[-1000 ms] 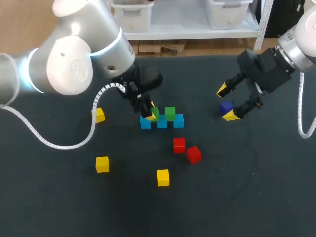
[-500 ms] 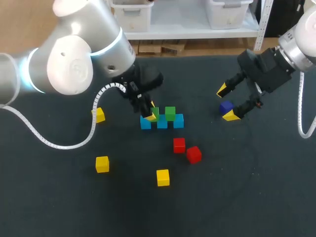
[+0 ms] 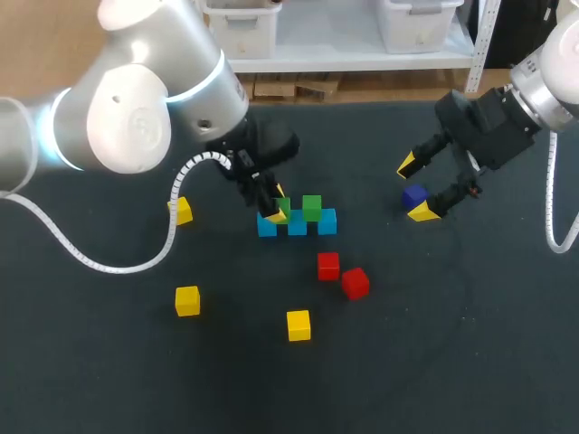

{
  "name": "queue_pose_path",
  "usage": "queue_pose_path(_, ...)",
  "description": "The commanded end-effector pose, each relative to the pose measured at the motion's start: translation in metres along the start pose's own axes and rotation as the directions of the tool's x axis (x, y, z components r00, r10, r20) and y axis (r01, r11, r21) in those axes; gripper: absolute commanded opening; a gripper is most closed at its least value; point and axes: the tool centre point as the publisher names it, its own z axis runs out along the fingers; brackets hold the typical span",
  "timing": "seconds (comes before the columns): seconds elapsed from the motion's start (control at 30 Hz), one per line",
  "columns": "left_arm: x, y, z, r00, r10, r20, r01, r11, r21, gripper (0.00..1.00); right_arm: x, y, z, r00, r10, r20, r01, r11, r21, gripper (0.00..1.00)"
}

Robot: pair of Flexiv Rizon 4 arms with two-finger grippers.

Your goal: Place the blue cubes, place green cubes on the blue cubes, place the yellow cubes on the green cubes, then place the red cubes on the yellow cubes, and place purple cube on the red cubes.

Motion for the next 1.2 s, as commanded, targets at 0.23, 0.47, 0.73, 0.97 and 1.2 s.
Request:
queue_pose_path(0.23,-0.0009,0.0027,0.0008,1.000,0.000,-0.001,0.000,1.000,0.002,0.40,0.0002,-0.0008,0.0004,1.000,-0.001,0.002,0.001,1.000,-0.002,1.00)
queue_pose_path(0.47,-0.0019,0.0034,0.0013,1.000,0.000,0.001,0.000,1.000,0.004,0.40,0.0002,-0.0008,0.0004,1.000,-0.001,0.002,0.001,1.000,-0.002,1.00)
queue_pose_path(0.73,-0.0028,0.0055,0.0020,1.000,0.001,0.001,-0.001,1.000,0.002,0.40,0.0002,-0.0008,0.0004,1.000,-0.001,0.002,0.001,1.000,-0.002,1.00)
queue_pose_path(0.97,-0.0030,0.0060,0.0024,1.000,0.003,0.000,-0.003,1.000,0.004,0.40,0.0002,-0.0008,0.0004,1.000,-0.001,0.002,0.001,1.000,-0.002,1.00)
queue_pose_path(1.2,-0.0030,0.0063,0.0023,1.000,0.005,-0.001,-0.005,1.000,0.005,0.40,0.0002,-0.0008,0.0004,1.000,-0.001,0.002,0.001,1.000,-0.002,1.00)
